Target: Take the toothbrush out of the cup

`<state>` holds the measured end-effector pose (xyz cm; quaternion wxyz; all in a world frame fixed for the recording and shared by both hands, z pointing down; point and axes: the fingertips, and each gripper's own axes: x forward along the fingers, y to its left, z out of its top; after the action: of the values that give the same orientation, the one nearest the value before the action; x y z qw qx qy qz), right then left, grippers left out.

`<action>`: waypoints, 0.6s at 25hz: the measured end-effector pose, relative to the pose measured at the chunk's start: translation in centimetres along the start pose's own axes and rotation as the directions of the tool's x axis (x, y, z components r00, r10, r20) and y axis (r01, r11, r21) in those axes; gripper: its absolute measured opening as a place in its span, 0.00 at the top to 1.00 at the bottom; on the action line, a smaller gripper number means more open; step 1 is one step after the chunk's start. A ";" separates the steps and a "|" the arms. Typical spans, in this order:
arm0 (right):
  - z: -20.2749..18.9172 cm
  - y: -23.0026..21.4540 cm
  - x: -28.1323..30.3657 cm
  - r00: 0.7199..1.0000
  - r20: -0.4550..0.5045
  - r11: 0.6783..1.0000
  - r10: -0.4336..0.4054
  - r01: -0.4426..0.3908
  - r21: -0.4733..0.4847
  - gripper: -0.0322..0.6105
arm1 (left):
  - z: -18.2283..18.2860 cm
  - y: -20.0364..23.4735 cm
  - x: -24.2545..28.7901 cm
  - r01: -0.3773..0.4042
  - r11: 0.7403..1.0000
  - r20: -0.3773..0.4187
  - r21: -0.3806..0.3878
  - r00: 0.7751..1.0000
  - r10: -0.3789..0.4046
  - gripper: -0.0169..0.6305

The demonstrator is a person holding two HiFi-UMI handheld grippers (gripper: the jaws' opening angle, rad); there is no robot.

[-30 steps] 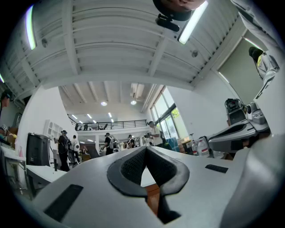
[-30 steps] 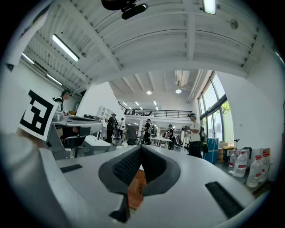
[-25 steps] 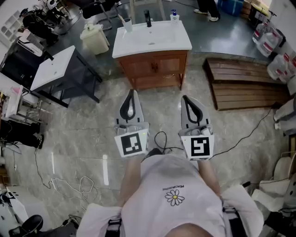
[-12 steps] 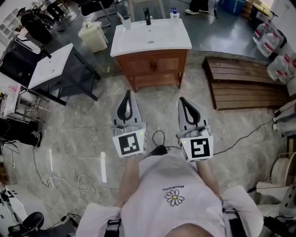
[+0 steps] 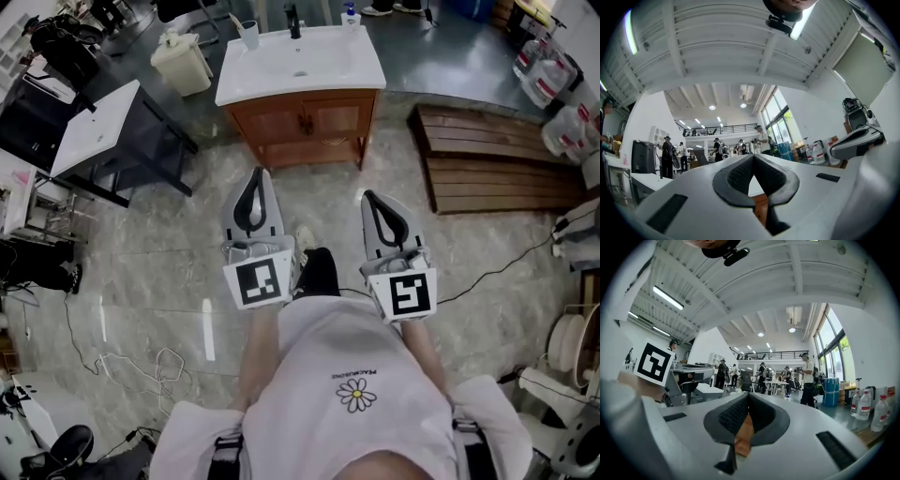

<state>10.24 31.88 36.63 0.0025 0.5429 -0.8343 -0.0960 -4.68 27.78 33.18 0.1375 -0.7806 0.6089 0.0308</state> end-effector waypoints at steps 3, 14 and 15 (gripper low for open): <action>0.0 -1.7 2.0 1.000 0.009 0.999 -0.002 0.002 -0.035 0.93 | 0.4 -0.5 2.7 0.033 0.999 0.038 -0.005 0.999 -0.033 0.95; -1.2 -6.7 15.2 0.999 0.036 0.994 -0.001 0.005 -0.113 0.93 | -1.5 4.4 17.6 0.033 0.999 0.091 0.035 0.995 -0.036 0.95; -1.6 -7.5 17.1 1.000 0.022 0.993 -0.009 0.011 -0.113 0.93 | -1.9 5.1 19.6 0.035 0.999 0.085 0.034 0.996 -0.037 0.95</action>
<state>10.19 13.14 35.22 0.0238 0.5449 -0.8248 -0.1491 -4.74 7.67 29.90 0.1767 -0.7871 0.5887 0.0519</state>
